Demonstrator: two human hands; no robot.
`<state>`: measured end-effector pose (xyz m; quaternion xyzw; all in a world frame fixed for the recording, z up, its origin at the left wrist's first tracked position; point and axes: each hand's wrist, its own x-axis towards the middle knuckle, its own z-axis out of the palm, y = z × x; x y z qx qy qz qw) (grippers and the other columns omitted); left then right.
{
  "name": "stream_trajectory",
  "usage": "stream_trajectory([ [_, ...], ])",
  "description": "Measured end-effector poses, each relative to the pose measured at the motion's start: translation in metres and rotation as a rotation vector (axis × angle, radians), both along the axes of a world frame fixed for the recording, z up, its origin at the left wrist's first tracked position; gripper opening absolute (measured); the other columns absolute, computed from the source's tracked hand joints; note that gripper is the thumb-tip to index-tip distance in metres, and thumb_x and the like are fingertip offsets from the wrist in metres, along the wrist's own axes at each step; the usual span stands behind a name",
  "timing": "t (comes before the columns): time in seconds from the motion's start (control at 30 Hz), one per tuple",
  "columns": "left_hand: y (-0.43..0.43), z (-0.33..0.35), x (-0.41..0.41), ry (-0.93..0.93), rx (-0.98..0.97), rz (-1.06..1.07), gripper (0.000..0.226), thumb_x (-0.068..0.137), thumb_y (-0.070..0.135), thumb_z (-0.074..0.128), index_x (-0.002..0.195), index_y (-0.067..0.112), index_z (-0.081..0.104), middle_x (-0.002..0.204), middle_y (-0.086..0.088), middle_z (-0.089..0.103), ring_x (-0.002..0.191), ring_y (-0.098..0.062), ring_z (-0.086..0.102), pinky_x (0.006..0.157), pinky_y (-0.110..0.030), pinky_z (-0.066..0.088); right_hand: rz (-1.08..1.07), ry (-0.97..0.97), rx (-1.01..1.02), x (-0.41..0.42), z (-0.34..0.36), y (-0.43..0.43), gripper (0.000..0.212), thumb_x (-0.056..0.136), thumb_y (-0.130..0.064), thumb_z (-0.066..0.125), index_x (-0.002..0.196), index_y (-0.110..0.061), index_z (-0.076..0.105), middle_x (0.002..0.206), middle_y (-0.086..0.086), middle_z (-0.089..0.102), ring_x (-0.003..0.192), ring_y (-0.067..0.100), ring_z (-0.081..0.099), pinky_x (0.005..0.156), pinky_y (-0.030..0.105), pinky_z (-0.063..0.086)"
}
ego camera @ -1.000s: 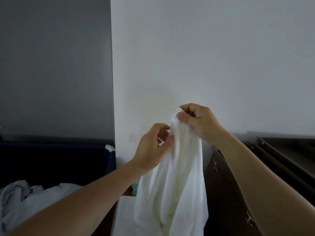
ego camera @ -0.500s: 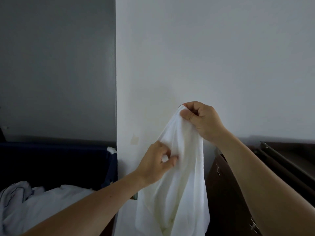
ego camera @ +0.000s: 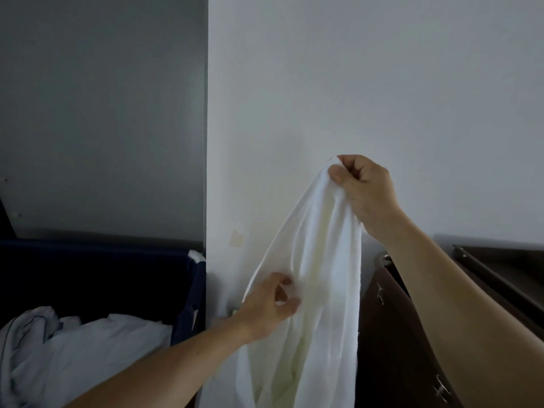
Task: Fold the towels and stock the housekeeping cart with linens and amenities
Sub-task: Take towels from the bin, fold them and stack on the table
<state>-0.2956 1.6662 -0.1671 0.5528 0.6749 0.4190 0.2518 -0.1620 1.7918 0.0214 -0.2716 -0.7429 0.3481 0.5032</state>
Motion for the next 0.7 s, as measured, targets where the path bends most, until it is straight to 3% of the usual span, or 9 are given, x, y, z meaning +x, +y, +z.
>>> stream_trajectory([
  [0.07,0.006,0.006,0.001,-0.006,0.048,0.14,0.034,0.091,0.035,0.066,0.119,0.023,0.051,0.1,-0.003,0.06,0.091,-0.016,0.06,0.086,-0.03,0.051,0.01,0.017,0.011,0.002,0.003,-0.001,0.008,0.091,-0.026,0.066,0.093,-0.032,0.07,0.084,-0.014,0.072,0.079,0.007,0.067,0.079,0.036,0.057],
  [0.13,0.011,0.008,-0.002,0.065,0.068,0.17,0.016,0.094,0.034,0.06,0.102,0.021,0.055,0.088,-0.002,0.057,0.082,-0.02,0.059,0.078,-0.035,0.049,0.017,0.021,0.017,0.004,0.005,-0.001,0.009,0.091,-0.025,0.066,0.09,-0.033,0.07,0.08,-0.017,0.071,0.075,0.003,0.066,0.075,0.031,0.057],
  [0.2,0.014,0.006,-0.002,0.113,0.08,0.109,0.03,0.099,0.03,0.05,0.075,0.012,0.05,0.071,-0.005,0.049,0.066,-0.024,0.05,0.071,-0.047,0.046,-0.007,0.018,0.017,0.006,0.005,0.001,0.009,0.091,-0.025,0.066,0.089,-0.033,0.07,0.08,-0.016,0.071,0.075,0.003,0.066,0.074,0.03,0.056],
  [0.23,0.013,0.004,-0.003,0.102,0.083,0.073,0.038,0.101,0.03,0.046,0.072,0.006,0.047,0.068,-0.01,0.048,0.063,-0.025,0.048,0.071,-0.05,0.047,-0.03,0.017,0.015,0.008,0.006,0.003,0.009,0.091,-0.025,0.066,0.09,-0.033,0.07,0.081,-0.015,0.071,0.075,0.004,0.066,0.075,0.031,0.057],
  [0.37,-0.001,-0.003,-0.022,0.066,0.114,-0.035,0.043,0.104,0.036,0.04,0.099,-0.003,0.059,0.091,-0.02,0.065,0.084,-0.036,0.063,0.079,-0.052,0.053,-0.153,0.001,0.021,0.024,0.006,0.017,0.014,0.091,-0.027,0.066,0.104,-0.023,0.071,0.087,-0.009,0.07,0.081,0.011,0.065,0.08,0.035,0.056],
  [0.43,-0.008,0.002,-0.037,0.08,0.181,-0.005,0.04,0.102,0.04,0.042,0.099,0.005,0.062,0.091,-0.013,0.068,0.083,-0.029,0.066,0.077,-0.051,0.055,-0.188,0.013,0.014,0.032,0.006,0.025,0.014,0.091,-0.028,0.067,0.103,-0.023,0.071,0.085,-0.009,0.068,0.08,0.01,0.064,0.075,0.031,0.054],
  [0.53,-0.008,0.012,-0.056,0.069,0.233,0.074,0.04,0.094,0.054,0.046,0.094,0.021,0.068,0.09,0.003,0.07,0.081,-0.013,0.067,0.077,-0.044,0.058,-0.156,0.08,0.017,0.034,0.012,0.023,0.005,0.089,-0.03,0.066,0.088,-0.032,0.071,0.072,-0.016,0.065,0.068,0.003,0.06,0.067,0.026,0.05],
  [0.7,0.002,-0.013,-0.035,0.042,0.168,-0.063,0.038,0.089,0.066,0.053,0.12,0.044,0.055,0.131,0.025,0.043,0.12,-0.004,0.053,0.096,-0.037,0.054,0.024,0.063,0.062,0.019,0.022,0.006,0.009,0.09,-0.024,0.066,0.088,-0.031,0.071,0.072,-0.017,0.069,0.065,0.002,0.064,0.057,0.02,0.052],
])
